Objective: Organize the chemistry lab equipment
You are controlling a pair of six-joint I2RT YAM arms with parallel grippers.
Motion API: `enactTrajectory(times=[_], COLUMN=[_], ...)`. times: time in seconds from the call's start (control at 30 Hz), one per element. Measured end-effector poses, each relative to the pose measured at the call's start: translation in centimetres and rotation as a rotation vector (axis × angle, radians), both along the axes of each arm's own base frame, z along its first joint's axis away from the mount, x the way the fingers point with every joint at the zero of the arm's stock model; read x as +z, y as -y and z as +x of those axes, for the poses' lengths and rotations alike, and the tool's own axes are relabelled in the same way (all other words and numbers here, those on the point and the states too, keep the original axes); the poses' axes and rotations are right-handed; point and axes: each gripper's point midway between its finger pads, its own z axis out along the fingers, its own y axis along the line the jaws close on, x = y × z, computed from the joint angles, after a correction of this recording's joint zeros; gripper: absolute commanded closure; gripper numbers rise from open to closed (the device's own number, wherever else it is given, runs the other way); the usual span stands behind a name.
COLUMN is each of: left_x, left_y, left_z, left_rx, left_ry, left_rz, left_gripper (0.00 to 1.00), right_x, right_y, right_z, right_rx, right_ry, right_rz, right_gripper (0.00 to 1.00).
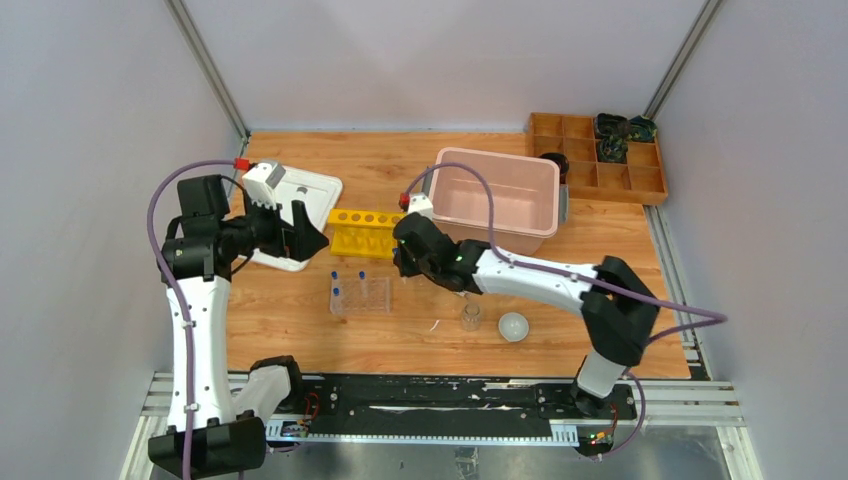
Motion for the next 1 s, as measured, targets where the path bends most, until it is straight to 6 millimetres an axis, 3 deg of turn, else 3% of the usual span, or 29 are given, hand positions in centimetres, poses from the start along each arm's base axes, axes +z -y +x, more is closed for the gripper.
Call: enactTrajectory(times=[0.2, 0.3, 0.4, 0.57, 0.77, 1.0], left_x=[0.1, -0.2, -0.2, 0.0, 0.2, -0.1], left_y=[1.2, 1.9, 2.6, 3.6, 4.1, 4.1], left_z=[-0.7, -1.2, -1.8, -2.5, -2.7, -2.4], left_rx=[-0.056, -0.09, -0.127, -0.175, -0.207, -0.212], left_ry=[0.003, -0.007, -0.009, -0.011, -0.014, -0.04], left_rz=[-0.05, -0.086, -0.124, -0.174, -0.209, -0.224], left_gripper=[0.11, 0.16, 0.24, 0.35, 0.49, 0.81], right_x=[11.3, 15.2, 17.7, 20.1, 20.0, 21.1], right_y=[-2.8, -5.0, -7.1, -10.0, -11.6, -12.0], right_z=[0.8, 0.4, -0.2, -1.3, -2.2, -2.5], right_rx=[0.014, 0.042, 0.072, 0.121, 0.151, 0.161], right_ry=[0.177, 0.237, 0.273, 0.308, 0.312, 0.318], right_rz=[0.303, 0.418, 0.502, 0.609, 0.651, 0.704], right_gripper=[1.0, 1.0, 1.0, 1.0, 1.0, 0.97])
